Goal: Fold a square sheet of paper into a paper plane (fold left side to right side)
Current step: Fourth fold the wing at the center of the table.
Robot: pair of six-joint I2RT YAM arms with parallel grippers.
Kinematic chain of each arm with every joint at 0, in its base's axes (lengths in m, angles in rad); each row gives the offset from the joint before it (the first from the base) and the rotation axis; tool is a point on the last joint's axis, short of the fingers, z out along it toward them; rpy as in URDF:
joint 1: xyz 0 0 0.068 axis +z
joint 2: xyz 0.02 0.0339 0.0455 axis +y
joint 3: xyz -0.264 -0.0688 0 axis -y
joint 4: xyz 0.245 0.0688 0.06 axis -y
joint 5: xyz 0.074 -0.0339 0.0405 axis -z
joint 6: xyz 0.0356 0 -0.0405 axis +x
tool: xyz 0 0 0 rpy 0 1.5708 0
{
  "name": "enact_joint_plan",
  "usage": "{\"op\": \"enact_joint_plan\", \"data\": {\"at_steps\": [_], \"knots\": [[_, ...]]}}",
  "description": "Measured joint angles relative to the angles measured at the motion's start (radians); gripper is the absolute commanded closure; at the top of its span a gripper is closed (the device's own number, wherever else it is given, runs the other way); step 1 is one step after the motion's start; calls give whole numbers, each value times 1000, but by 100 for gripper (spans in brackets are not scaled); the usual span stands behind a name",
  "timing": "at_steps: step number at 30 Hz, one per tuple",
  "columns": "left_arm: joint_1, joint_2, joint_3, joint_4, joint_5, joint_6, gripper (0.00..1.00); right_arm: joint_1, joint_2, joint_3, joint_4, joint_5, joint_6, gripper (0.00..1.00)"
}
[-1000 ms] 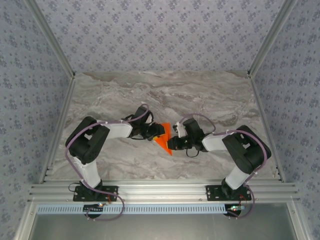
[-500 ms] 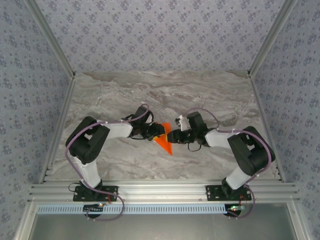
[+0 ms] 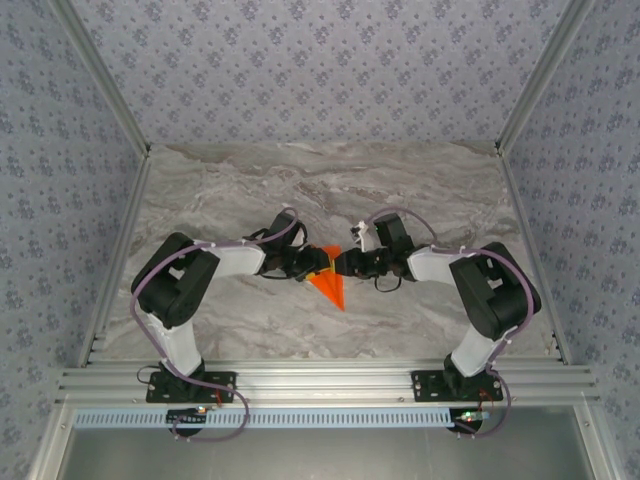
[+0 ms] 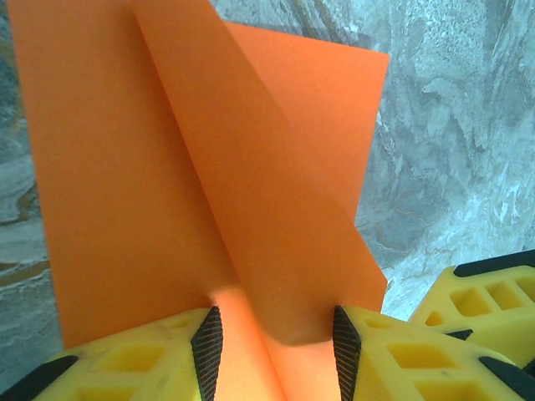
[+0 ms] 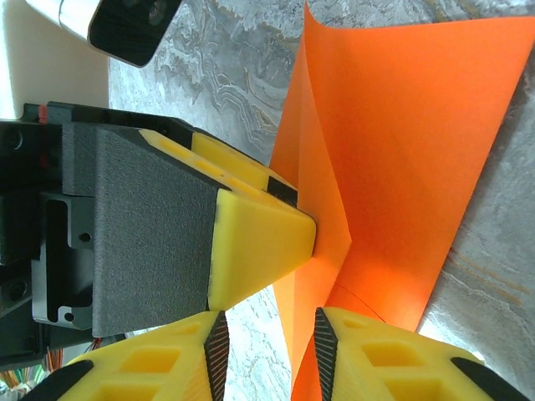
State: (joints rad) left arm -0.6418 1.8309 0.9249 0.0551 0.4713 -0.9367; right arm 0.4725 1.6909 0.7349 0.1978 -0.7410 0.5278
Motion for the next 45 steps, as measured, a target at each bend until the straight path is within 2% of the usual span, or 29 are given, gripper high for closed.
{"op": "enact_joint_plan", "data": {"at_steps": [27,31,38,45], "knots": [[0,0,0,0,0,0,57,3,50,-19,-9,6,24,74],[0,0,2,-3,0,0,57,8,56,-17,-7,0,32,79],[0,0,2,-3,0,0,57,10,61,-9,-11,0,33,96],[0,0,4,-7,0,3,57,-5,61,13,-64,16,10,97]]}}
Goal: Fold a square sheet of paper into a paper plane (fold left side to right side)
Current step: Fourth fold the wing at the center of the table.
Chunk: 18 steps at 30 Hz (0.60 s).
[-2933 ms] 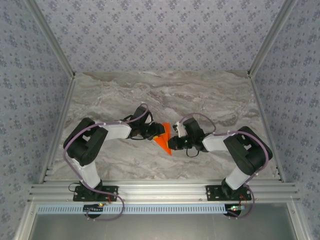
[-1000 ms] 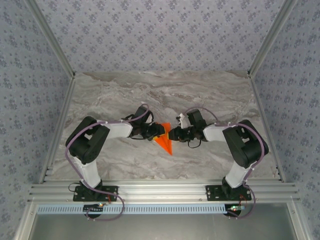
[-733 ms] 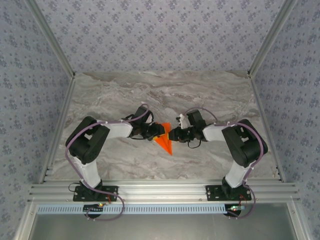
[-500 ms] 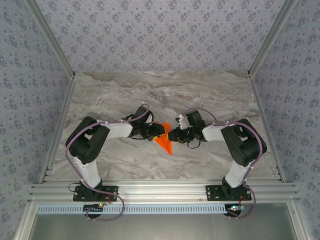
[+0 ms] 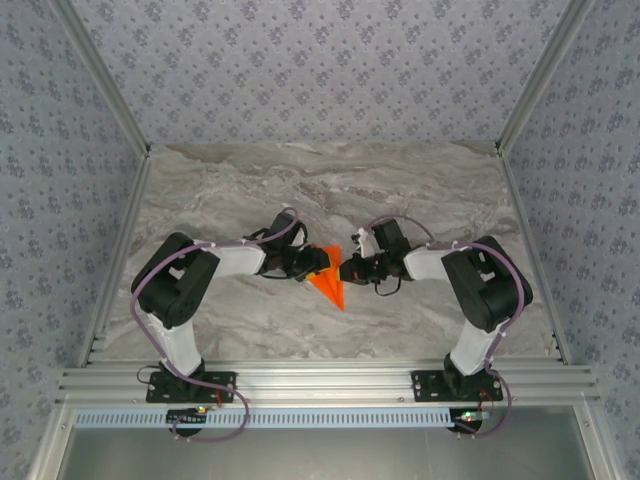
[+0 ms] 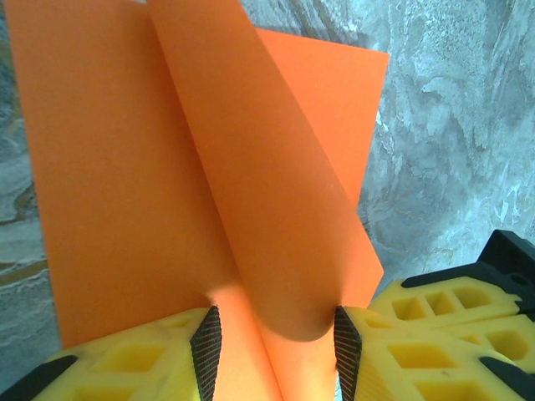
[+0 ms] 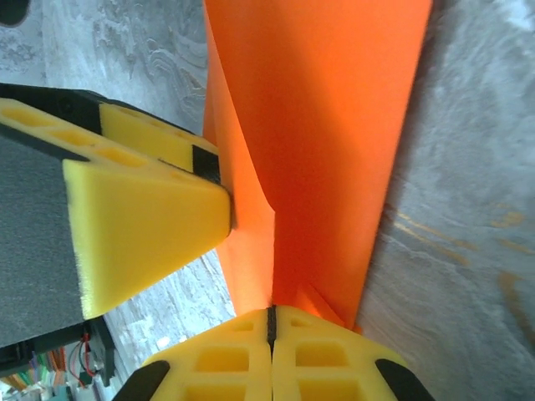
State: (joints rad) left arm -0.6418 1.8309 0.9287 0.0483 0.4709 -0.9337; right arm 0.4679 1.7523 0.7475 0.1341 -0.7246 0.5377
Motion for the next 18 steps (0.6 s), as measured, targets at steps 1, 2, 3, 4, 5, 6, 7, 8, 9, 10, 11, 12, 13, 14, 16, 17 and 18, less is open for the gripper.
{"op": "enact_joint_plan", "data": {"at_steps": [1,2,3,4,5,6,7,8,9,10,11,12,13,14,16,17,18], "knots": [[0,0,0,0,0,0,57,-1,0,5,-9,5,-6,97],[0,0,0,0,0,1,57,-3,0,11,-21,9,-12,97],[0,0,0,0,0,1,57,-3,0,18,-33,14,-18,97],[0,0,0,0,0,1,57,-3,0,23,-40,17,-23,97],[0,0,0,0,0,1,57,-4,2,28,-46,21,-30,97],[0,0,0,0,0,1,57,-4,4,31,-51,24,-34,97],[0,0,0,0,0,1,57,-4,8,33,-54,27,-37,97],[0,0,0,0,0,1,57,-4,13,35,-57,29,-40,97],[0,0,0,0,0,1,57,-4,20,36,-59,31,-42,97],[0,0,0,0,0,1,57,-4,26,37,-61,32,-45,97],[0,0,0,0,0,1,57,-4,32,37,-62,34,-49,97],[0,0,0,0,0,1,57,-4,36,37,-65,37,-51,97],[0,0,0,0,0,1,57,-4,38,37,-65,37,-53,97],[0,0,0,0,0,1,57,-5,38,37,-66,37,-55,97],[0,0,0,0,0,1,57,-5,38,37,-66,37,-56,97],[0,0,0,0,0,1,57,-5,38,37,-66,38,-56,97],[0,0,0,0,0,1,57,-5,38,37,-66,38,-56,97]]}}
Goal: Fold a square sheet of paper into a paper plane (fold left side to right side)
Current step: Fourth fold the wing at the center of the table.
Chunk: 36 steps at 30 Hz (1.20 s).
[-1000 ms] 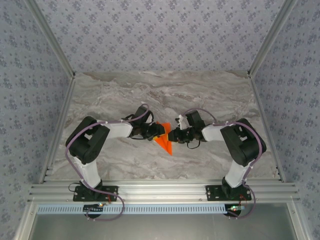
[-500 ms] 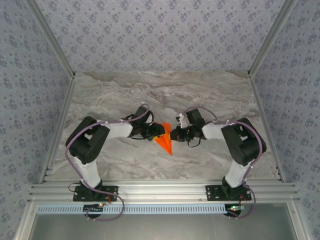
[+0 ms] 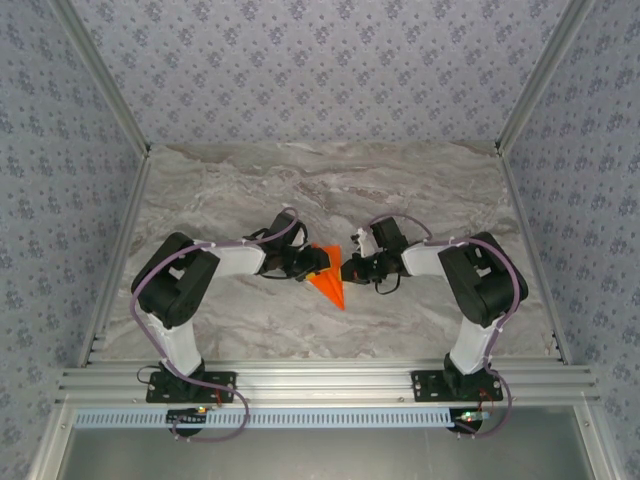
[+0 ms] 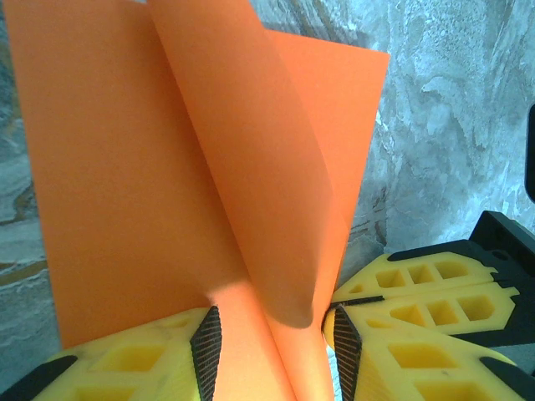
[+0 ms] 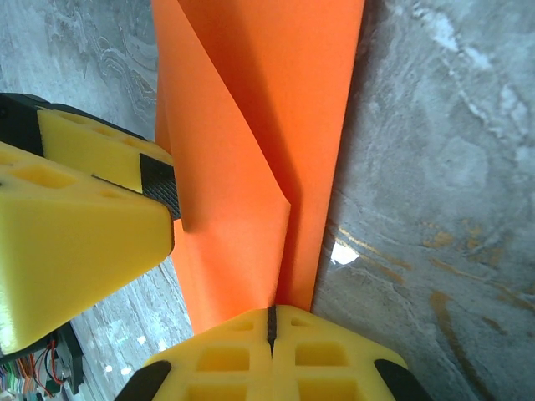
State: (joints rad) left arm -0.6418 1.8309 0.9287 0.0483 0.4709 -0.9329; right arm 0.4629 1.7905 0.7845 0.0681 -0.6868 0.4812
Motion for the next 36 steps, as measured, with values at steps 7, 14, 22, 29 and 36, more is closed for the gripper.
{"op": "enact_joint_plan", "data": {"at_steps": [7,14,22,29,36], "knots": [[0,0,0,0,0,0,57,0,-1,0,-2,3,-3,97],[0,0,0,0,0,0,57,-1,-16,0,-15,14,-4,97],[0,0,0,0,0,0,57,-1,-31,0,-27,25,-11,97],[0,0,0,0,0,0,57,-1,-30,0,-38,41,-19,98],[0,0,0,0,0,0,57,-1,-23,2,-40,43,-26,97]]}}
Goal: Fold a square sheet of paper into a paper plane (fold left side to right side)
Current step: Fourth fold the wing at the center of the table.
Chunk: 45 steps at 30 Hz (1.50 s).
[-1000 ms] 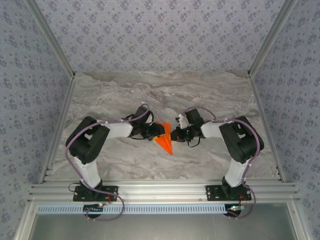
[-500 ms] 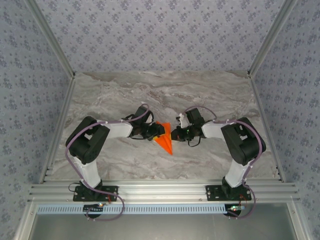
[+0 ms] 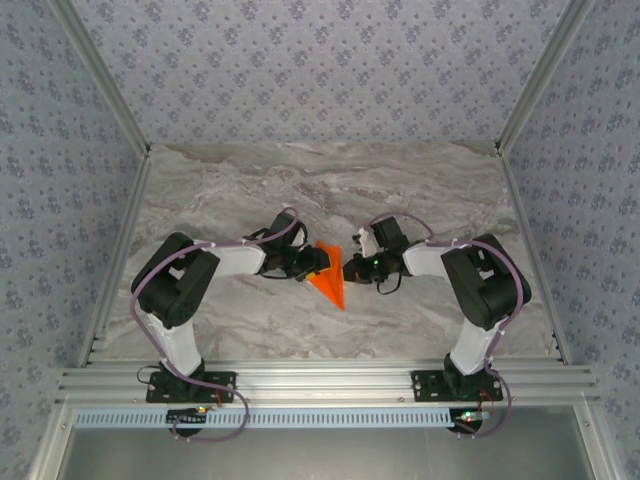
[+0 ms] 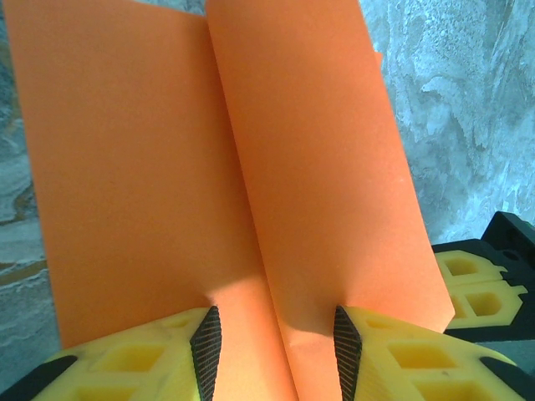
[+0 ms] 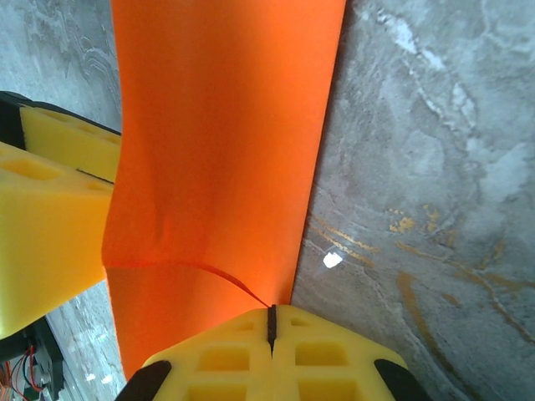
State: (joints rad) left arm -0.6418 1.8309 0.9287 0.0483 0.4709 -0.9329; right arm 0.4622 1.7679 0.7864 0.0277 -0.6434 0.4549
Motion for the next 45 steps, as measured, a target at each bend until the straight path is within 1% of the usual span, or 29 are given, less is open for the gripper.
{"op": "enact_joint_plan", "data": {"at_steps": [2,4,10,12,14,17,20,24,33,36,38,40,45], "knots": [[0,0,0,0,0,0,57,0,0,0,1,0,0,97],[0,0,0,0,0,0,57,-2,-2,-1,4,-1,0,93],[0,0,0,0,0,0,57,-22,-83,-32,31,-34,1,76],[0,0,0,0,0,0,57,-23,-111,-36,56,-54,8,72],[0,0,0,0,0,0,57,-23,-125,-44,91,-72,21,70],[0,0,0,0,0,0,57,-17,-126,-53,119,-89,35,69],[0,0,2,-3,0,0,57,-8,-117,-55,138,-96,47,70],[-1,0,5,-10,-7,4,57,2,-98,-55,143,-98,55,74],[-2,0,6,-13,-8,7,57,5,-62,-55,142,-97,58,80],[-2,0,6,-13,-8,7,57,8,-52,-54,142,-98,58,85],[-2,0,6,-13,-8,7,57,8,-48,-51,141,-98,60,91],[-2,0,6,-13,-8,7,57,8,-48,-44,138,-97,59,95],[-2,0,6,-13,-8,7,57,8,-48,-30,110,-87,50,97]]}}
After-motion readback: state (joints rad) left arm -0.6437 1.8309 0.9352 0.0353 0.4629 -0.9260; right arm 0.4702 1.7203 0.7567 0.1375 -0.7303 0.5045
